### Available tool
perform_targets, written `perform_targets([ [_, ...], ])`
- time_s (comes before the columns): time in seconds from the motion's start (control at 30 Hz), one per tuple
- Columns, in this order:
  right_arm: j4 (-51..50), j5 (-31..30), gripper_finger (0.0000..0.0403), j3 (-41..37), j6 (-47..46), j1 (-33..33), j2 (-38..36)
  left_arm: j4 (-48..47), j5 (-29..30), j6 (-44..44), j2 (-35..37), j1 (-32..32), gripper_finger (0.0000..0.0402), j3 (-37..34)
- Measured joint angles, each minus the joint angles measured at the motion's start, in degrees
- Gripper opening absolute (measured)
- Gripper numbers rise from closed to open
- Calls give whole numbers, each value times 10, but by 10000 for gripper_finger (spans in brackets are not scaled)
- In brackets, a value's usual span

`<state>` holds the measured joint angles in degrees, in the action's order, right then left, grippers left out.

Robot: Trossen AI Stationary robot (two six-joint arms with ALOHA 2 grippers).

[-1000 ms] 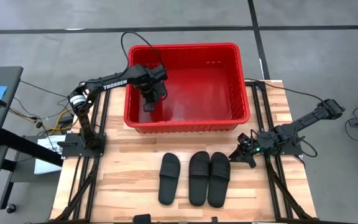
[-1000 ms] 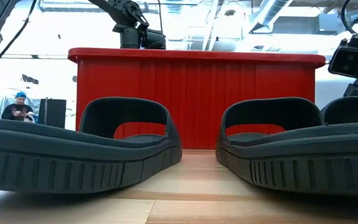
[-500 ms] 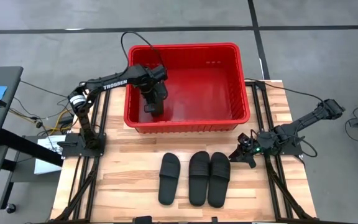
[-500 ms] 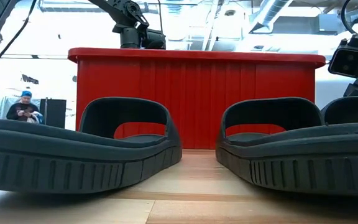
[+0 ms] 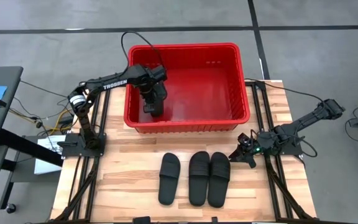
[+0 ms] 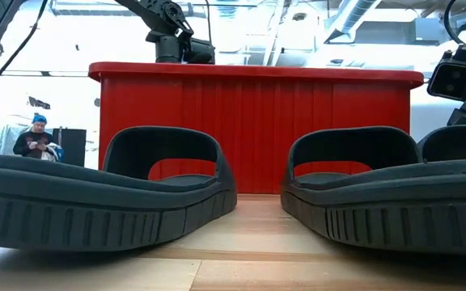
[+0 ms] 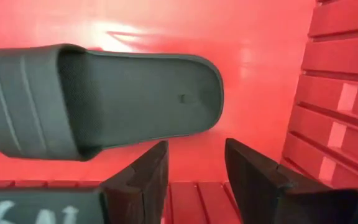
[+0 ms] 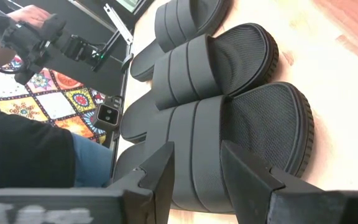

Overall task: Pick and place slides into bin
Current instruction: Put the black slides into the red box

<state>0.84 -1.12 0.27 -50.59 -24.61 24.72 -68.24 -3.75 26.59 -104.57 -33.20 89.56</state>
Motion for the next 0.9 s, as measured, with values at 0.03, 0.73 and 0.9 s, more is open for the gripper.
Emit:
perform_targets([
  [0.03,0,0,123,0,0,0,0,-3,0,0,0,0,148,0],
  [0.73,0,0,123,0,0,0,0,3,-1,-25,36,1,148,0],
  [0.9,0,0,123,0,0,0,0,73,-2,-59,119,2,148,0],
])
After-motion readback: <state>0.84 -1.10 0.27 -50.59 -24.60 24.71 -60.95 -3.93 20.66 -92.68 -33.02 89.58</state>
